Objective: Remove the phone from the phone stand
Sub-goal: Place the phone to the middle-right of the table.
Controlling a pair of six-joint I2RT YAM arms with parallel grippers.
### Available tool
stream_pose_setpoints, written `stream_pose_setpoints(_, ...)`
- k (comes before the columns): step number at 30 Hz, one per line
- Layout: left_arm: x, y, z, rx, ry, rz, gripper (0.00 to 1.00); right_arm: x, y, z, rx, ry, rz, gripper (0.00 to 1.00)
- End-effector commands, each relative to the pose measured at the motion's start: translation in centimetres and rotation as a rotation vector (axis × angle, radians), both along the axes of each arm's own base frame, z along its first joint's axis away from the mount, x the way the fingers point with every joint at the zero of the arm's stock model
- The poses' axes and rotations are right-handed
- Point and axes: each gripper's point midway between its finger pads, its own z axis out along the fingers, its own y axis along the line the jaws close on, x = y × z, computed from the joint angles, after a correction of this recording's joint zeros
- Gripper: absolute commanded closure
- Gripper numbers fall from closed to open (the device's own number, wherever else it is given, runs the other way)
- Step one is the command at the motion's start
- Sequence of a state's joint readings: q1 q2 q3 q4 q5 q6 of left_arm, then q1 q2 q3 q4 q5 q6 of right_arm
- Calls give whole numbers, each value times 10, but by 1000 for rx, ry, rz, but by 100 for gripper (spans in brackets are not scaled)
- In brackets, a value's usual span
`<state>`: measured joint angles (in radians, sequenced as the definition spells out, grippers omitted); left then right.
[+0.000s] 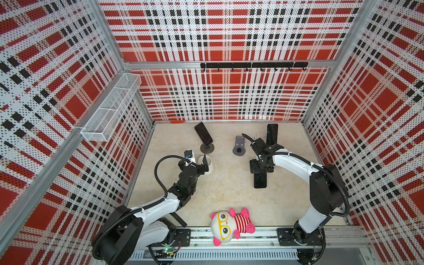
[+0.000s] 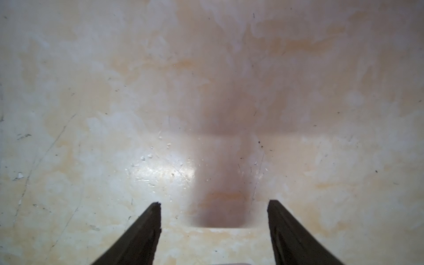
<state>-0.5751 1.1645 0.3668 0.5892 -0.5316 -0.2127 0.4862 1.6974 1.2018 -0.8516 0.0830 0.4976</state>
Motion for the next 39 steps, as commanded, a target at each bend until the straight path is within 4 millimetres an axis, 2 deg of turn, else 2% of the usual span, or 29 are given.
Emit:
stream_pose_setpoints(1, 1, 0, 0, 2, 3, 8, 2, -8, -7, 5, -1, 10, 32, 25)
stream_pose_setpoints(7, 2, 0, -2, 6, 9, 10, 2, -24, -20, -12, -49, 92, 57, 25)
stream_pose_setpoints(15, 3, -2, -5, 11, 19, 8, 2, -39, -20, -31, -50, 182, 86, 25)
stream_pose_setpoints(23, 4, -4, -7, 12, 24, 1, 2, -55, -28, -47, -111, 303, 123, 25)
stream_pose_setpoints(34, 5, -5, -8, 11, 28, -4, 2, -57, -27, -56, -121, 352, 135, 24)
stream_pose_setpoints(39, 2, -3, -6, 6, 17, -1, 2, -51, -30, -58, -145, 337, 126, 23)
